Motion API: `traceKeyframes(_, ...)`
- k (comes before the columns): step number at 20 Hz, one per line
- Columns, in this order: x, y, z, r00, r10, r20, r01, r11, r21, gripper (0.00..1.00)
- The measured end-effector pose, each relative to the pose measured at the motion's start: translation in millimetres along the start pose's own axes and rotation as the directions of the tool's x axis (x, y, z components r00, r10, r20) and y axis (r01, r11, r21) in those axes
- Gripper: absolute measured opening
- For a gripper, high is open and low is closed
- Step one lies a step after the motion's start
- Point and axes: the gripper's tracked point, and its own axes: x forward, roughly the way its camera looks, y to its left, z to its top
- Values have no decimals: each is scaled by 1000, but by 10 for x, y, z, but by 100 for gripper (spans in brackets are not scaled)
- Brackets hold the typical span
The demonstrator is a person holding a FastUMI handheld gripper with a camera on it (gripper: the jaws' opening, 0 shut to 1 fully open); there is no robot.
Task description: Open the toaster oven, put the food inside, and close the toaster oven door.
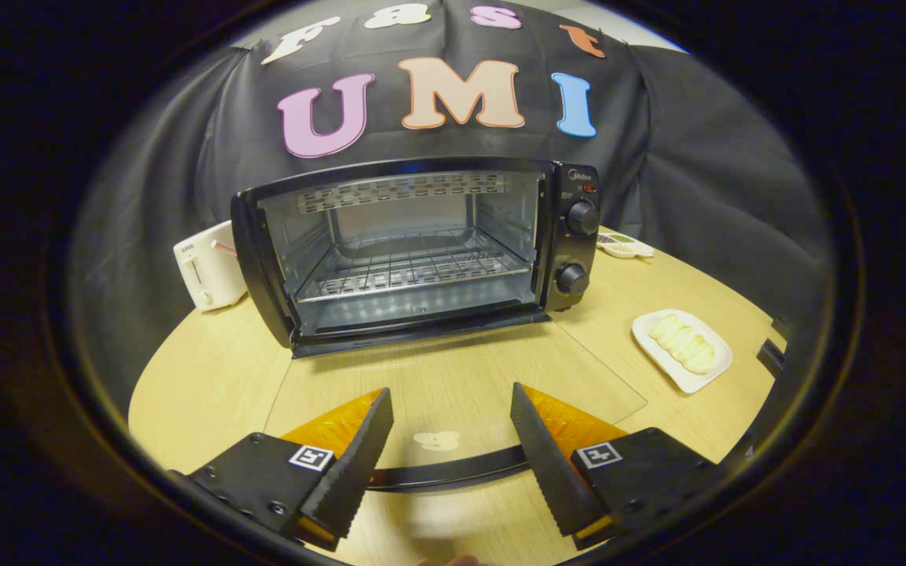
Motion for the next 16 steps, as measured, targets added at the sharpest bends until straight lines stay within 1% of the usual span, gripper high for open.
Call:
traceKeyframes(8, 38, -13, 18, 1000, 13, -11, -14, 1000, -25, 97)
traceKeyframes(12, 62, -252, 120, 998, -58, -11, 56, 993, -103, 97)
traceKeyframes(16, 102, -657, 349, 992, -120, 27, 123, 971, -204, 97)
